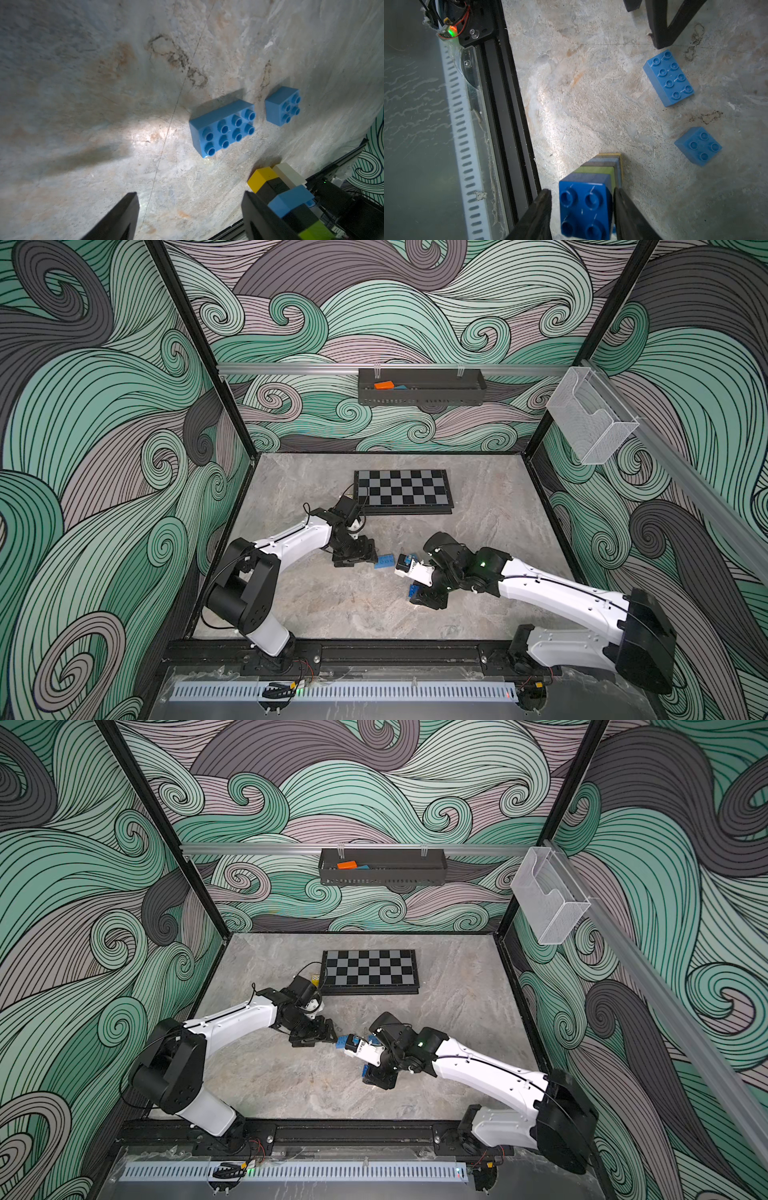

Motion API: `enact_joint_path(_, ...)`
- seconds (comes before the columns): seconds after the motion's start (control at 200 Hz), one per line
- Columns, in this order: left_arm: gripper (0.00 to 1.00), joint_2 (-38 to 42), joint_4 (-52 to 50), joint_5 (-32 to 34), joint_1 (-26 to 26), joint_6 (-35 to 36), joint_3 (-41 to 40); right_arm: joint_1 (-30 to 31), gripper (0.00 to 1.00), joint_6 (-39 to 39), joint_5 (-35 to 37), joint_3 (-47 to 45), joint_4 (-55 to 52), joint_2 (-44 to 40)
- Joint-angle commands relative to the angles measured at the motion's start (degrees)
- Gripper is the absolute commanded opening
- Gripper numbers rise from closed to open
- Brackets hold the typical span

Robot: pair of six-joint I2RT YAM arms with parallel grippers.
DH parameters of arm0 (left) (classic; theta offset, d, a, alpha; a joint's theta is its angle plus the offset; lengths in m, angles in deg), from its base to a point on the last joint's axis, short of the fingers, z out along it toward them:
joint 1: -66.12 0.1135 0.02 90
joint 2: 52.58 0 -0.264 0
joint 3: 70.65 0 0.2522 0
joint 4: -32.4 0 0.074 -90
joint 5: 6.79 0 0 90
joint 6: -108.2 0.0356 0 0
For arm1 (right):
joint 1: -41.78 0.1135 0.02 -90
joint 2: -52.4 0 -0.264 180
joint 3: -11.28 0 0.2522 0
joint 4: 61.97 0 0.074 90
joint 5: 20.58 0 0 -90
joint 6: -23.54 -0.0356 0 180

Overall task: Assemble a giraffe with lego
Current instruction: Adjust the lego brick at the center of the board.

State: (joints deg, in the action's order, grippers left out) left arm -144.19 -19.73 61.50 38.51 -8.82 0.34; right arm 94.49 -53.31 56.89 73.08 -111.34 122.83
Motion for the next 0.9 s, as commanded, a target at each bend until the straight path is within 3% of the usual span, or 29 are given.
enact_joint_path(0.0,0.82,-0.36,-0.91,-1.19,0.37,2.54,2.86,0.03,0.54,1.2,1.3,-0.9,-1.46,-0.47)
enact_joint_path(0.345,0.83,-2.64,-0.82,-2.54,-0.15,3.61,6.13,-1.35,0.58,1.36,4.72,0.13,-2.32,0.87)
enact_joint_path(0.49,0.84,-4.89,-1.49,-0.01,-1.01,5.46,7.47,-2.92,0.6,-0.49,5.0,0.2,-2.75,-1.46)
enact_joint_path(0.7,0.85,-7.29,-1.62,4.14,-3.52,5.93,10.47,-5.15,0.79,-4.33,4.82,2.18,-6.25,-7.66)
enact_joint_path(0.896,0.85,-9.38,-4.71,10.31,-6.12,9.74,13.43,-6.19,0.87,-10.63,5.12,2.88,-7.77,-13.38)
